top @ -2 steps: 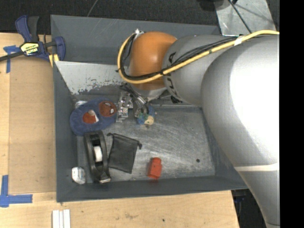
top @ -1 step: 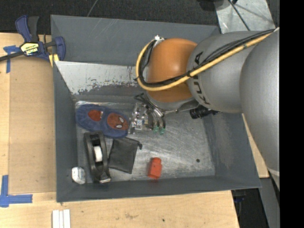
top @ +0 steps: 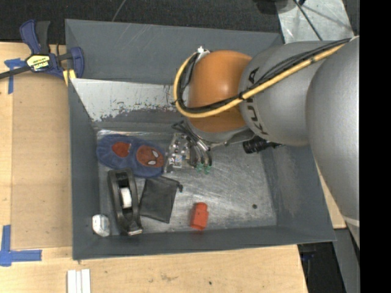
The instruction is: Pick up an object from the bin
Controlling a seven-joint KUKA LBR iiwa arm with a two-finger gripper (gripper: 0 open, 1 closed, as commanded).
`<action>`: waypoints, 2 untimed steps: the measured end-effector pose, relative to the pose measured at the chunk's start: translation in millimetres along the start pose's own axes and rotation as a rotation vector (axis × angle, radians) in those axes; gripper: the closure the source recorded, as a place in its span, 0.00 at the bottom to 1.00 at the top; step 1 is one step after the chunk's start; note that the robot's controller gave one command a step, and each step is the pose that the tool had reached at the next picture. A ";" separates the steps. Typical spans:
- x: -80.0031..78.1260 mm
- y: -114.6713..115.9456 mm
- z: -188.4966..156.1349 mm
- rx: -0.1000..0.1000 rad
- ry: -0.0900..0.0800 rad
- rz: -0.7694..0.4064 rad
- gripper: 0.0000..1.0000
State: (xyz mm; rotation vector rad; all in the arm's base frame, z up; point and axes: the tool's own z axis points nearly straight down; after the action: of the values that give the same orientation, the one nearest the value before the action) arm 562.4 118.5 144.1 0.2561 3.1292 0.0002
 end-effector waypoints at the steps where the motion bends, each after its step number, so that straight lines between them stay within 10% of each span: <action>1: 0.1 0.3 0.0 0.000 0.000 -0.001 1.00; 2: 0.2 0.4 0.0 0.000 0.000 -0.002 0.00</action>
Offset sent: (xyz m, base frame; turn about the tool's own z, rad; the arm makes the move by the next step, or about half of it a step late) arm 0.0000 0.0000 0.0000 0.0000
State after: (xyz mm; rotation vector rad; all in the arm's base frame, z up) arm 562.3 118.9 144.1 0.2534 3.1294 0.0000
